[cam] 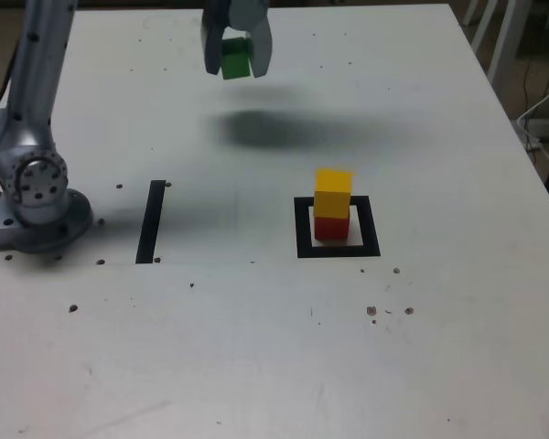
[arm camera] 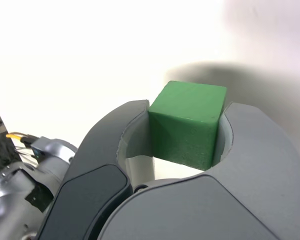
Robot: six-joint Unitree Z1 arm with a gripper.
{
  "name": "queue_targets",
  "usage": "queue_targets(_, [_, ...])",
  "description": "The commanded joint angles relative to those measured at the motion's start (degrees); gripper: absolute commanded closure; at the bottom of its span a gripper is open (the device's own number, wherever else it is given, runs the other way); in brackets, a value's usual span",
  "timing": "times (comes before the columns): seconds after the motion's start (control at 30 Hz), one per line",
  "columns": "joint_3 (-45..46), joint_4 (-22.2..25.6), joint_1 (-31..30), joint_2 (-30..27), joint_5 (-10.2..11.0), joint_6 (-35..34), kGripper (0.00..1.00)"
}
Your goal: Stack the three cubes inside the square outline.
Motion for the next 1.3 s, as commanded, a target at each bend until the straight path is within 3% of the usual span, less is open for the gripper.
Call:
queue_targets(0.0, [0.86,0.77,-2.24,-1.26,-0.75,-1.17,0.7])
queue_targets(0.2, [2.03,0.91,-8.25,-3.02,-2.76,-3.97,0.7])
queue_targets(0.57, [0.03,2.71,-20.18,-4.12,-3.97,-10.21,0.7])
queue_targets(1.27, [-4.86,5.0,-35.78,-1.94,-4.03,-14.71,0.72])
